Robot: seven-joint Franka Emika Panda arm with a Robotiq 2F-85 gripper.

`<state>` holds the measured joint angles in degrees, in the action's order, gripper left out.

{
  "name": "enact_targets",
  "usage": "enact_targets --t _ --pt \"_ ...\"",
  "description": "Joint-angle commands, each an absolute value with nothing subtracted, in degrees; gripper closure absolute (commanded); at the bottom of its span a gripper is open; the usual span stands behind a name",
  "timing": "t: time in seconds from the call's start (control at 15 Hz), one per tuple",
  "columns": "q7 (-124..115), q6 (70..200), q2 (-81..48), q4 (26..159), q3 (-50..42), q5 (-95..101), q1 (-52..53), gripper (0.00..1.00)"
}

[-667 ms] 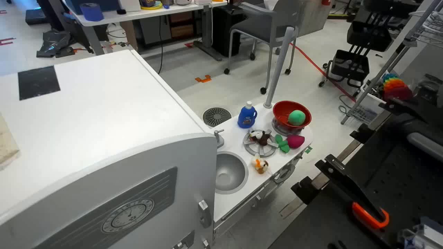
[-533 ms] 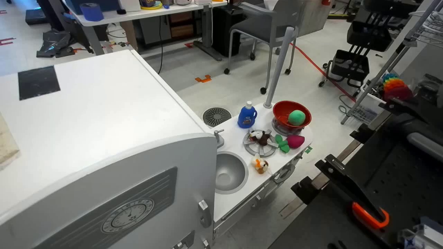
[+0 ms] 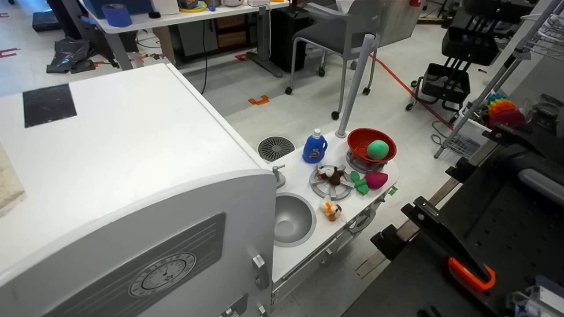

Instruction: Touch the faucet

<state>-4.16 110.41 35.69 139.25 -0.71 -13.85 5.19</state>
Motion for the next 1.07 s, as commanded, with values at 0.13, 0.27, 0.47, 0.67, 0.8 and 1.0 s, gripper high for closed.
enact_targets --t 0.13,0.27,0.47,0.67,0.8,1.0 --pt "-7.8 111.7 32.6 138.6 2.9 -12.4 3.3 0.00" --pt "-12.4 112.7 27.2 136.4 5.8 -11.1 2.8 0.00" --pt "-18.1 116.2 15.8 131.6 8.5 -10.8 2.9 0.00" --pt "-24.7 116.4 5.0 125.4 9.2 -7.7 2.6 0.00" --pt "-26.6 118.6 -2.6 121.0 8.2 -5.2 3.0 0.00" --pt "-31.0 121.7 -13.7 113.5 5.8 -0.4 3.8 0.00"
